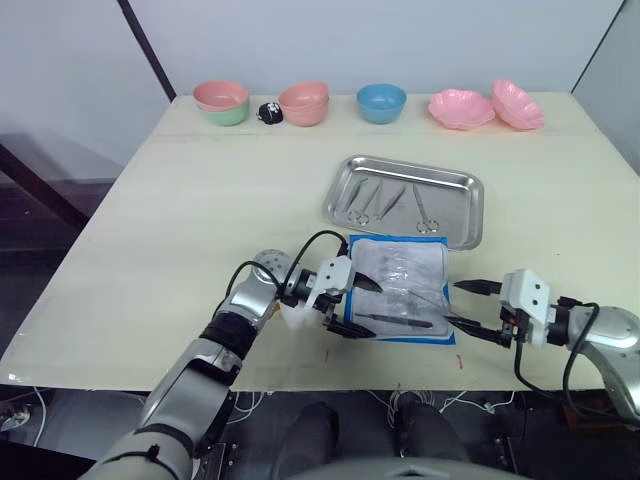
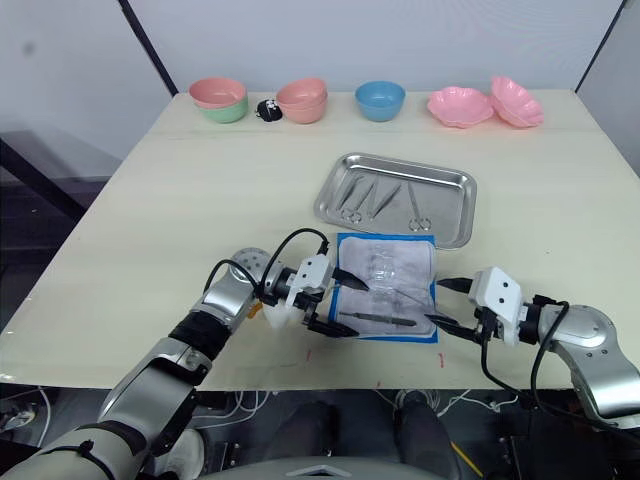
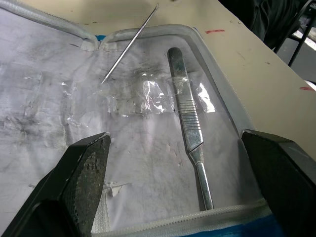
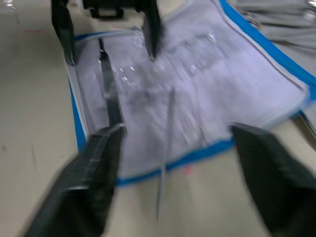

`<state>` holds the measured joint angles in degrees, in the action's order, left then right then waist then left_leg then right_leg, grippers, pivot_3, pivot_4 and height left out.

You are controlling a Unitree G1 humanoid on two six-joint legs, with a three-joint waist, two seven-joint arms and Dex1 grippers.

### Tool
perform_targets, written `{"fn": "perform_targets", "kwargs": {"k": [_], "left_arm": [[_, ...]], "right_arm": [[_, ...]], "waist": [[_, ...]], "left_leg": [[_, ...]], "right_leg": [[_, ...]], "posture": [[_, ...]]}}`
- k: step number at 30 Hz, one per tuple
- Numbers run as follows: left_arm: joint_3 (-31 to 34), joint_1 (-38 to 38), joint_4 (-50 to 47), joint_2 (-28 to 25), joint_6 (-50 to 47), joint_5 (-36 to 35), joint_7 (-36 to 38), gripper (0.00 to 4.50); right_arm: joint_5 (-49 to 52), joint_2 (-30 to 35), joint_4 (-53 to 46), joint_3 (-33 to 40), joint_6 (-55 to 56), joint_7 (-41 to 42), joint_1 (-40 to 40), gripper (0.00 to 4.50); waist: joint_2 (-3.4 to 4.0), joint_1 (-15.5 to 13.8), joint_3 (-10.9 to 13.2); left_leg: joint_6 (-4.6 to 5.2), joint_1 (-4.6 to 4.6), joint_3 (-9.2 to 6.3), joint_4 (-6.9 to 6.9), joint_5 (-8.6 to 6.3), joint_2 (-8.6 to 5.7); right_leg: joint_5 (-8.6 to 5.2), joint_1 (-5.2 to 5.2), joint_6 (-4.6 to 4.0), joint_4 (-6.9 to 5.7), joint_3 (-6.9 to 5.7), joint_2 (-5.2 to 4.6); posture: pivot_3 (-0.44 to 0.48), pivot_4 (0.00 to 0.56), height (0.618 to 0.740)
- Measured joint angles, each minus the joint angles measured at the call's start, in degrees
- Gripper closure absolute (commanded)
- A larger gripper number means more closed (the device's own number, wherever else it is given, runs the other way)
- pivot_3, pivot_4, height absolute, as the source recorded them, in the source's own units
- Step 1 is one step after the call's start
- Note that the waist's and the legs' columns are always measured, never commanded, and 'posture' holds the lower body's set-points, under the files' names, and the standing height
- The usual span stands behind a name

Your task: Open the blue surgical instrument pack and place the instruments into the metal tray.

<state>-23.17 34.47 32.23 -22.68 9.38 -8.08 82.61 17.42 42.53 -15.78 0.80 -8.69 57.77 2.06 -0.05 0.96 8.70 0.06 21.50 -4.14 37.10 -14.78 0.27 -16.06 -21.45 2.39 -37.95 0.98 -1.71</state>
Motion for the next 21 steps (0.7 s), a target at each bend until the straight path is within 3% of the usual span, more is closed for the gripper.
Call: {"fn": "perform_targets", "kwargs": {"k": [17, 20, 21], "left_arm": [[0.07, -0.07, 0.0, -0.04, -0.01, 0.03, -0.15, 0.0], [0.06, -0.06, 0.0, -0.04, -0.01, 0.05, -0.15, 0.0], [0.06, -0.05, 0.02, -0.04, -0.01, 0.06, -0.15, 0.0]], "right_arm": [[-6.02, -3.88, 4.71, -7.84, -4.44, -4.36, -5.35, 1.65], [-5.96, -3.85, 5.11, -7.85, -6.13, -4.45, -5.83, 2.51], [-5.98, -3.81, 5.14, -7.85, -6.53, -4.5, -5.97, 3.03]], "waist": [[0.04, 0.02, -0.11], [0.04, 0.02, -0.13], [0.04, 0.01, -0.15]], "left_leg": [[0.0, -0.02, 0.0, 0.02, 0.0, 0.0], [0.0, -0.01, -0.01, 0.02, 0.0, 0.0], [0.0, -0.01, -0.01, 0.02, 0.0, 0.0]], "right_leg": [[0.06, 0.0, -0.1, -0.01, 0.0, 0.03], [0.06, 0.0, -0.11, -0.01, 0.0, 0.03], [0.06, 0.0, -0.11, -0.01, 0.0, 0.03]], "posture": [[0.0, 0.15, 0.74], [0.0, 0.15, 0.74], [0.0, 0.15, 0.74]]}}
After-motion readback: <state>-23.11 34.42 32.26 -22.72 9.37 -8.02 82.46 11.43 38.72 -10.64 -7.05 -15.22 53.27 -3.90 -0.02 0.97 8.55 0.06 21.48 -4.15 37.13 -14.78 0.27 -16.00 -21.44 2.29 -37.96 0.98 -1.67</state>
